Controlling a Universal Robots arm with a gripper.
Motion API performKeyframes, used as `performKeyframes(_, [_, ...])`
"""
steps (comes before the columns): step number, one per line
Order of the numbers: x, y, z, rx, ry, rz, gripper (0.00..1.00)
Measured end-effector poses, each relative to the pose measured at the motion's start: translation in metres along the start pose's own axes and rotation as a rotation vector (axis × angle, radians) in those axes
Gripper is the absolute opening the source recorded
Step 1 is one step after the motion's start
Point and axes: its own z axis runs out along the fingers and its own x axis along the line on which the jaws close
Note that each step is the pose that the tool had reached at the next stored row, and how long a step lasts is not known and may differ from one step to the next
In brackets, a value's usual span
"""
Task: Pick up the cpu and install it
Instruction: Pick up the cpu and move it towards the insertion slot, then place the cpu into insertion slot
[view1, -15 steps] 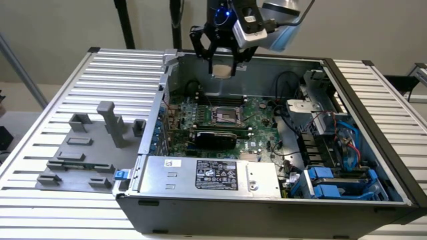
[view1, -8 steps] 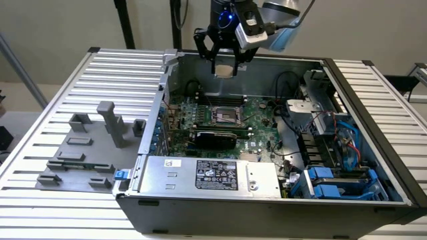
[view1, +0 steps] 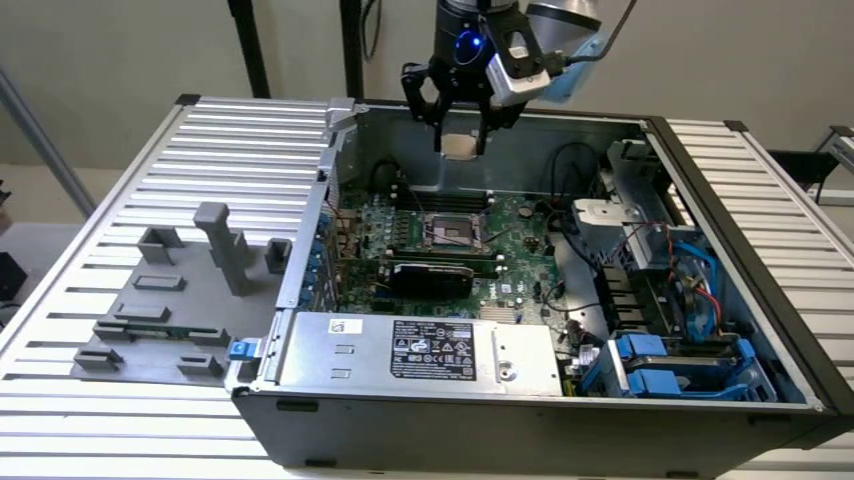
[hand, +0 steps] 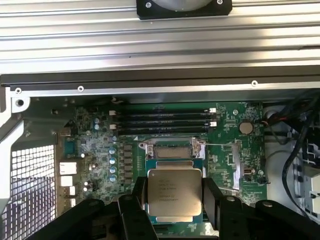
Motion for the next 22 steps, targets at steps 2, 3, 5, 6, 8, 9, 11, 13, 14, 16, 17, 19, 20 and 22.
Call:
performKeyframes(2, [-0.0042,0.0002,0.0002,0.0001,0.0009,-0.007,0.55])
performKeyframes(3, [-0.0054,0.0002,0.0003,0.0001,0.0020,-0.008,0.55])
performKeyframes(5, [-0.0058,0.0002,0.0003,0.0001,0.0045,-0.008,0.55])
performKeyframes(6, [-0.0058,0.0002,0.0003,0.0001,0.0046,-0.008,0.55])
performKeyframes(8, [-0.0058,0.0003,0.0003,0.0001,0.0047,-0.008,0.55])
performKeyframes(9, [-0.0058,0.0003,0.0003,0.0001,0.0047,-0.008,0.55])
performKeyframes(11, [-0.0058,0.0003,0.0003,0.0001,0.0047,-0.008,0.55])
performKeyframes(13, [-0.0058,0.0003,0.0003,0.0002,0.0047,-0.008,0.55])
performKeyframes(14, [-0.0058,0.0003,0.0003,0.0002,0.0047,-0.008,0.55])
performKeyframes(16, [-0.0058,0.0003,0.0003,0.0002,0.0047,-0.008,0.55])
performKeyframes(17, [-0.0058,0.0003,0.0003,0.0001,0.0047,-0.008,0.55])
performKeyframes(19, [-0.0059,0.0003,0.0003,0.0002,0.0047,-0.008,0.55])
performKeyframes(20, [-0.0059,0.0003,0.0003,0.0002,0.0047,-0.008,0.55])
performKeyframes(22, [-0.0059,0.0003,0.0003,0.0003,0.0037,0.004,0.55])
